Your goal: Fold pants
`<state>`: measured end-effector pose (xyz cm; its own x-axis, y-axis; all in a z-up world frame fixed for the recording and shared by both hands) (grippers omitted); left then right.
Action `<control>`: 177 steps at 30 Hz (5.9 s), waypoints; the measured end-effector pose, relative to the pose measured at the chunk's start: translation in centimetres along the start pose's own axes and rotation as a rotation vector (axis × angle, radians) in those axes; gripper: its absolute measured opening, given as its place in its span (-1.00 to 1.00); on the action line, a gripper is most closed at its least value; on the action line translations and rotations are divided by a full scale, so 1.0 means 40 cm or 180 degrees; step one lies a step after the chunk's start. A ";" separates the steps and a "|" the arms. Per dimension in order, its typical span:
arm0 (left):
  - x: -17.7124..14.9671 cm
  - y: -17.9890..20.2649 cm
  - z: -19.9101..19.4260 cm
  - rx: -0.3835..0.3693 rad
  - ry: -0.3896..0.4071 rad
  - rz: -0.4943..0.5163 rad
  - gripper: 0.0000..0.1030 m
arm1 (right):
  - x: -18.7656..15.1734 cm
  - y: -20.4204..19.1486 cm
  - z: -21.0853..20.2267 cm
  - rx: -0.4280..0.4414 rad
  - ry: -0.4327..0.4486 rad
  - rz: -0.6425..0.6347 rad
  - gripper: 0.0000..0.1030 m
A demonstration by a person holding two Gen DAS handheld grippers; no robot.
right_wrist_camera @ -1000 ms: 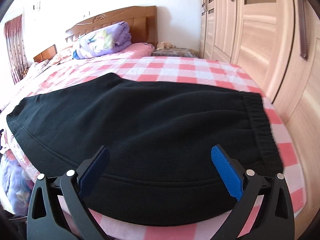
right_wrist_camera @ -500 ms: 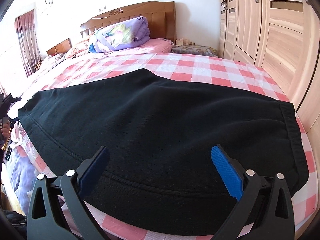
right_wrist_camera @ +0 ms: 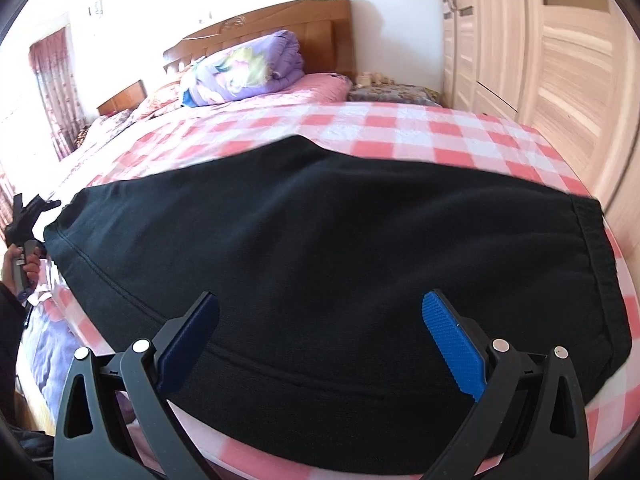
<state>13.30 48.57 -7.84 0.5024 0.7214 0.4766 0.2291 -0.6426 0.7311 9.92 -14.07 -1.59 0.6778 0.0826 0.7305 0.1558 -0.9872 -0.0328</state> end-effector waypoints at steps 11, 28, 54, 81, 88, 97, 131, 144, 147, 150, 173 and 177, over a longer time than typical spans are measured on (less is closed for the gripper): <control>-0.015 -0.024 -0.070 -0.0391 0.0252 -0.0296 0.97 | 0.196 -0.662 0.212 0.1131 -0.0370 -0.1333 0.91; 0.019 -0.037 -0.273 -0.0294 0.0436 -0.0521 0.97 | 0.025 -1.305 0.326 0.0784 -0.0107 -0.2965 0.32; 0.046 -0.028 0.015 -0.0256 -0.0373 -0.0427 -0.32 | 0.167 -1.124 0.258 0.1882 -0.0343 -0.1710 0.92; -0.162 0.597 -0.120 -0.0394 0.0335 0.1907 -0.72 | 0.118 -0.619 0.240 0.1002 -0.0729 -0.1143 0.91; -0.434 0.729 0.012 -0.0307 -0.0088 0.2825 -0.72 | 0.162 -0.184 0.133 0.0313 -0.0395 -0.0017 0.91; -0.807 0.703 0.184 0.0083 -0.0507 0.4269 -0.23 | 0.121 -0.060 0.120 0.1251 -0.0623 0.0833 0.91; -0.491 0.472 0.051 0.0150 -0.0052 0.2737 0.97 | 0.179 -0.384 0.060 0.1454 -0.0203 -0.0087 -0.55; -0.523 0.519 0.088 0.0328 -0.0161 0.2950 0.97 | 0.075 -0.263 0.144 0.1839 -0.0829 0.0982 -0.55; -0.525 0.541 0.083 0.0273 -0.0179 0.2982 0.97 | 0.035 -0.228 0.187 0.1553 -0.0911 0.0919 -0.55; -0.544 0.551 0.107 0.0310 -0.0304 0.3045 0.97 | 0.032 -0.204 0.187 0.1627 -0.0909 0.1078 -0.55; -0.612 0.561 0.172 0.0419 -0.0536 0.3154 0.97 | -0.003 -0.126 0.192 0.1457 -0.0772 0.1099 -0.49; -0.604 0.571 0.160 0.0440 -0.0506 0.3180 0.97 | 0.028 -0.132 0.124 0.1050 -0.0696 0.0623 0.89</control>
<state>11.74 14.82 -5.77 0.6192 -0.1970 0.7601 -0.2662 -0.9634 -0.0328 13.39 -8.09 -3.98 0.8480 -0.0397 0.5285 0.2064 -0.8938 -0.3983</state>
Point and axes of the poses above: each gripper's, at about its wrist camera, not at the fingertips, and z roughly the way its jaws point, y to its right, x to its top, the point moved 3 cm from there along z, roughly the way its jaws point, and after that the axes turned 8 degrees about -x, right-handed, at the moved point
